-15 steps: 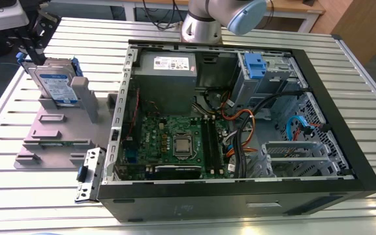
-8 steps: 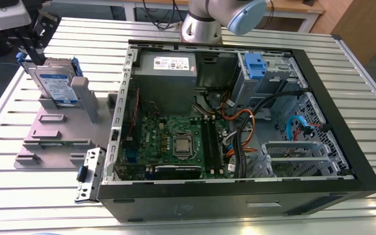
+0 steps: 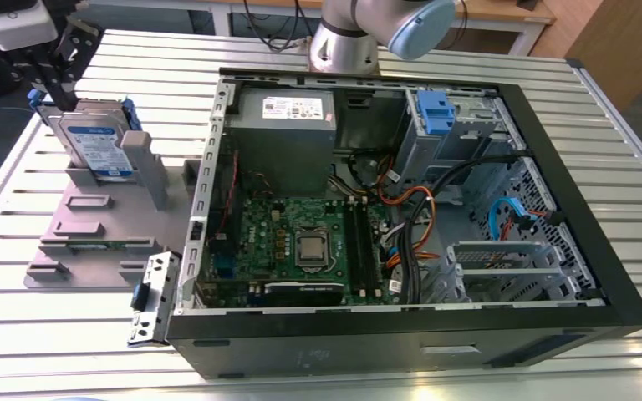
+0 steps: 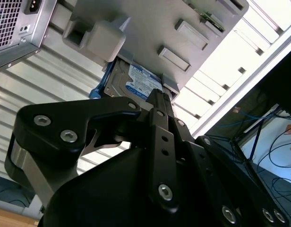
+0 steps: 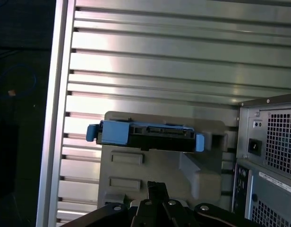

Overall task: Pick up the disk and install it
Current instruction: 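Pick up the disk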

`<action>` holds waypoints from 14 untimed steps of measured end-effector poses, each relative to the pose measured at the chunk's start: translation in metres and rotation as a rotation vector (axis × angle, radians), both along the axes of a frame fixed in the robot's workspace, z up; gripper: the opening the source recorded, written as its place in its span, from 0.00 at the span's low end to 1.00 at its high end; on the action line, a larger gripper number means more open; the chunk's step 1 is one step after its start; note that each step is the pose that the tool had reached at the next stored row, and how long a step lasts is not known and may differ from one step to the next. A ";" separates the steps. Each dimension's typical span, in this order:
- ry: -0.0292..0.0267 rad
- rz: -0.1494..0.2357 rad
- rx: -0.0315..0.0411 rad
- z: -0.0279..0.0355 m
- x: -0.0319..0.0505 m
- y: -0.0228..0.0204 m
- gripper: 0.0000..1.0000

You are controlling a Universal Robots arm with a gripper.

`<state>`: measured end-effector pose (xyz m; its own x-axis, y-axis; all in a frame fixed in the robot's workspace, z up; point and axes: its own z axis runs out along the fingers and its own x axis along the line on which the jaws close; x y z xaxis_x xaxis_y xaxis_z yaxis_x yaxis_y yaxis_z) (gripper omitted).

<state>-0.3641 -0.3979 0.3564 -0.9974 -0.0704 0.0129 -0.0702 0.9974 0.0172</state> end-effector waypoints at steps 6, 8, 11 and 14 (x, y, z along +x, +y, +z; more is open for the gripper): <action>0.0001 0.017 -0.0001 0.0000 0.0000 0.0000 0.11; 0.0001 0.023 -0.0001 0.0001 0.0000 0.0000 0.11; 0.0000 0.031 0.0000 0.0000 0.0000 0.0000 0.11; 0.0000 0.039 0.0000 0.0000 0.0000 0.0000 0.11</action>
<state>-0.3641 -0.3979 0.3565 -0.9939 -0.1096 0.0129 -0.1094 0.9939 0.0172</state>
